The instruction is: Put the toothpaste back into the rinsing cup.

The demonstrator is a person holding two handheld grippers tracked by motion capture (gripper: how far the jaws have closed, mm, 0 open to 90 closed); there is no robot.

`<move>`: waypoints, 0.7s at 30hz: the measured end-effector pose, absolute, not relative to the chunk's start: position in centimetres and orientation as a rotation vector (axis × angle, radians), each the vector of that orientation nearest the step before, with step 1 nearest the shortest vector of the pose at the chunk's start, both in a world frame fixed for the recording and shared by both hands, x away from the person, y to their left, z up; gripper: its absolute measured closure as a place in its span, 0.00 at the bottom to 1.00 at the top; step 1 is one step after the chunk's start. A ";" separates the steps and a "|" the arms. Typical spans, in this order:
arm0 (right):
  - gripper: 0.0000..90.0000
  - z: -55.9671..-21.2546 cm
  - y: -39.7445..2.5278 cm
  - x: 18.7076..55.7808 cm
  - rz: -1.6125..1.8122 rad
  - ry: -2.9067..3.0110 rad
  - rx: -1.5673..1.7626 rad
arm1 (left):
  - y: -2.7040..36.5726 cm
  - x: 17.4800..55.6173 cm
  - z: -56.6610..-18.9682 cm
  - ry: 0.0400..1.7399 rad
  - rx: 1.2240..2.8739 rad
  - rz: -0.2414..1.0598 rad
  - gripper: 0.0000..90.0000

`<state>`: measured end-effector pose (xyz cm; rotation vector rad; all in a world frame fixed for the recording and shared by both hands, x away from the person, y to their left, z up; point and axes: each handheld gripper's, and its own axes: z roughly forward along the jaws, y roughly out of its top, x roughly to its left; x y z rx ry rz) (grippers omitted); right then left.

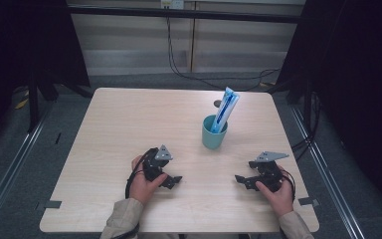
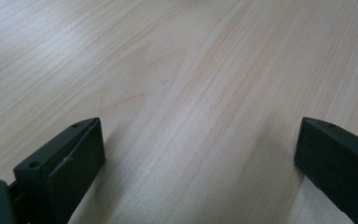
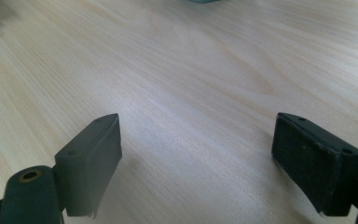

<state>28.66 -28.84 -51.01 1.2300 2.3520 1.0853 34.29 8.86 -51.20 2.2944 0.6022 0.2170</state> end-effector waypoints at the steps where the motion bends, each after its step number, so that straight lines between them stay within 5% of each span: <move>1: 0.17 -51.0 -28.8 28.6 1.080 2.352 1.221 | 8.9 34.3 -51.2 0.602 2.293 0.217 0.02; 21: 0.15 -51.2 -28.5 28.3 1.031 2.372 1.142 | 8.9 34.3 -51.2 0.602 2.295 0.216 0.02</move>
